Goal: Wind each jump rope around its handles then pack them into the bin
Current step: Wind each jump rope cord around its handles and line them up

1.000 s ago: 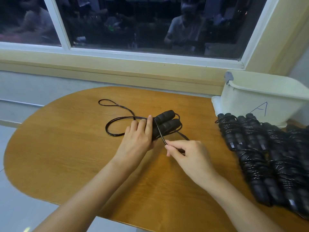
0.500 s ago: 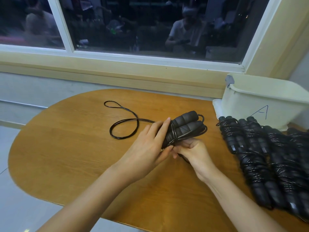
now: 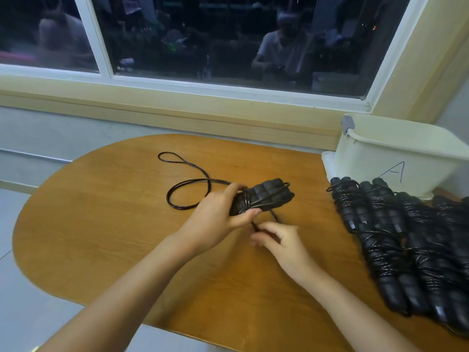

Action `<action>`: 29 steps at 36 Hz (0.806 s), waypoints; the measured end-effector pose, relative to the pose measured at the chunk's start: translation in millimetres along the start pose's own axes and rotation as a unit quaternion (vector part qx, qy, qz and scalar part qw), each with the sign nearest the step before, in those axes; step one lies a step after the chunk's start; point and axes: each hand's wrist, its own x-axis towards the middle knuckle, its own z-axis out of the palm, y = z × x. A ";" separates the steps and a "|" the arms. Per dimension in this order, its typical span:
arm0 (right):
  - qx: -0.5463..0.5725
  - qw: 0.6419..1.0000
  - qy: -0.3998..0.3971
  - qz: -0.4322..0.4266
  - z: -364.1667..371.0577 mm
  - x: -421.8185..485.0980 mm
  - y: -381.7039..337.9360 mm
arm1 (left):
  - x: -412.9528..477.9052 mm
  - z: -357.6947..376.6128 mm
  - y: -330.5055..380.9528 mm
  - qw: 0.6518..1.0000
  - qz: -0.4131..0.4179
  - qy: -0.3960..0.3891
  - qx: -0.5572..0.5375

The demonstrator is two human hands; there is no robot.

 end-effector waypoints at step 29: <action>-0.457 0.859 -0.160 -0.165 -103.9 98.6 30.5 | -20.5 -37.1 -14.6 0.951 0.272 0.014 0.146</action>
